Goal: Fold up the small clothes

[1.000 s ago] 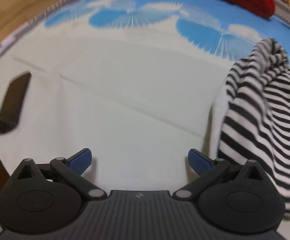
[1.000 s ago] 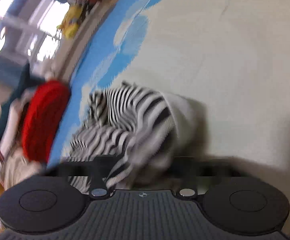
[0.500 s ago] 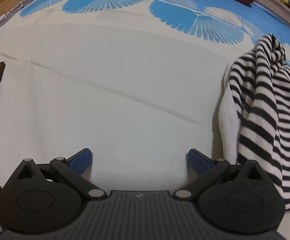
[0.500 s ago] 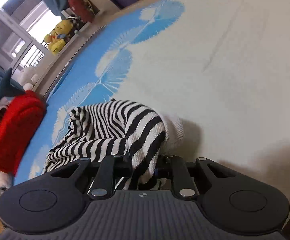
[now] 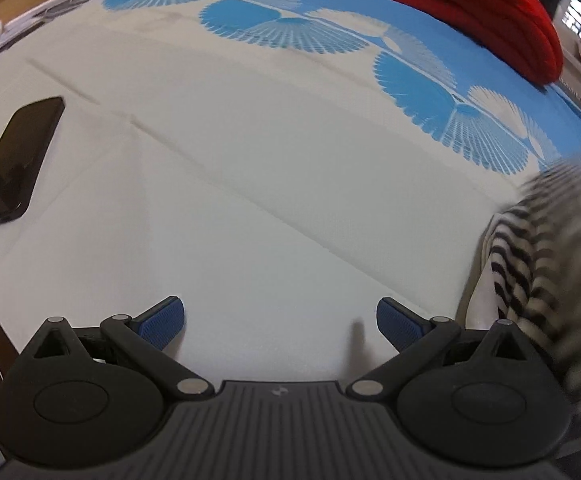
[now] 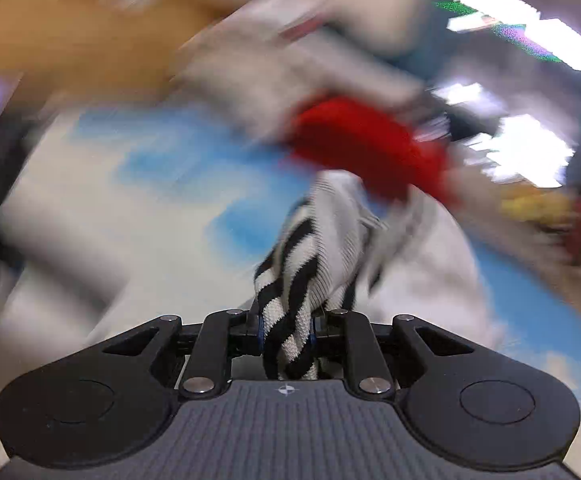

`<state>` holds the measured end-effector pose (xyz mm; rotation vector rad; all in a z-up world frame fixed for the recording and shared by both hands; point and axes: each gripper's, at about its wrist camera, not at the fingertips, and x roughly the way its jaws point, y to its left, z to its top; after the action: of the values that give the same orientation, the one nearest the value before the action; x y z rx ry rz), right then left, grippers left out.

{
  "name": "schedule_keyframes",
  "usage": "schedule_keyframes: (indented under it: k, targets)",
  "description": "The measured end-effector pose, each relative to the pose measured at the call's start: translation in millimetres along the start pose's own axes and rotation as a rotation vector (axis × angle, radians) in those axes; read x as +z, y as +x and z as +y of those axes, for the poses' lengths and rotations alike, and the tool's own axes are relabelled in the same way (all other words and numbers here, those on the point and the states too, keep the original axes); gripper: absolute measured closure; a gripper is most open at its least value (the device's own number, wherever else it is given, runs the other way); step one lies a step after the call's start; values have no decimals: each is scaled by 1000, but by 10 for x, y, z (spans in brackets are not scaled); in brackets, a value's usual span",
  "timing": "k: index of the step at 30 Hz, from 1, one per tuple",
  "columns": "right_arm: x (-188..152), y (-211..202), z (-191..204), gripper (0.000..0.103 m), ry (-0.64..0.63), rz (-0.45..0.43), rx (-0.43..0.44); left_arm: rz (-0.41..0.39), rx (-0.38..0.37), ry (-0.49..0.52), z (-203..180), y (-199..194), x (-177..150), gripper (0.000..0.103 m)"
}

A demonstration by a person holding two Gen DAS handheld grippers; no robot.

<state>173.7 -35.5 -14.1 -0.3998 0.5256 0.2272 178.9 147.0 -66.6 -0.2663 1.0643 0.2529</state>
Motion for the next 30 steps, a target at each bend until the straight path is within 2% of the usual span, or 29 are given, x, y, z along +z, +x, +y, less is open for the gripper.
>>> schedule_keyframes:
  k: [2,3,4,6,7,9,10,11,13,14,16,18,20,21,22,24,26,28,30]
  targets:
    - [-217,232,297,79,-4,120,68,11,-15,6,11,-4,-11,0]
    - [-283,248,369,69,-1,124,82,12,-20,14,9,-7,-21,0]
    - [-309,192,409,49,-3,94,82,12,-25,22,-1,-9,-27,0]
    - [-273,17,383,28,36,59,152,2,-38,35,-21,-34,-28,0]
    - [-236,-94,323,27,76,45,188,-4,-43,36,-30,-54,-23,0]
    - [-178,-331,121,31,174,12,242,-27,-63,31,-50,-94,-23,0]
    - [-155,-434,-99,40,245,-26,235,-40,-73,32,-63,-127,-22,0]
    - [-176,-579,-256,46,328,-78,194,-57,-83,38,-85,-176,-29,0]
    - [-174,-687,-605,67,446,-110,91,-79,-111,47,-137,-251,-42,0]
    - [-198,-682,-773,71,489,-100,13,-89,-139,49,-164,-301,-56,0]
    - [-314,-553,-970,79,517,-22,-62,-112,-197,56,-228,-395,-97,0]
    - [-466,-364,-921,82,533,81,-6,-127,-234,76,-334,-461,-141,0]
    - [-670,-127,-721,83,517,182,100,-122,-243,103,-450,-474,-196,0]
    - [-807,-102,-597,92,516,215,141,-112,-251,115,-520,-455,-227,0]
    - [-890,-72,-461,95,509,220,145,-97,-260,128,-571,-435,-255,0]
    - [-843,-150,-346,95,479,186,109,-63,-290,147,-664,-387,-323,0]
    - [-832,-304,-370,95,525,184,118,-52,-306,164,-732,-359,-373,0]
    - [-758,-485,-364,95,506,139,103,-52,-308,195,-782,-334,-396,0]
    - [-706,-753,-322,91,436,48,3,-61,-226,237,-865,-276,-435,0]
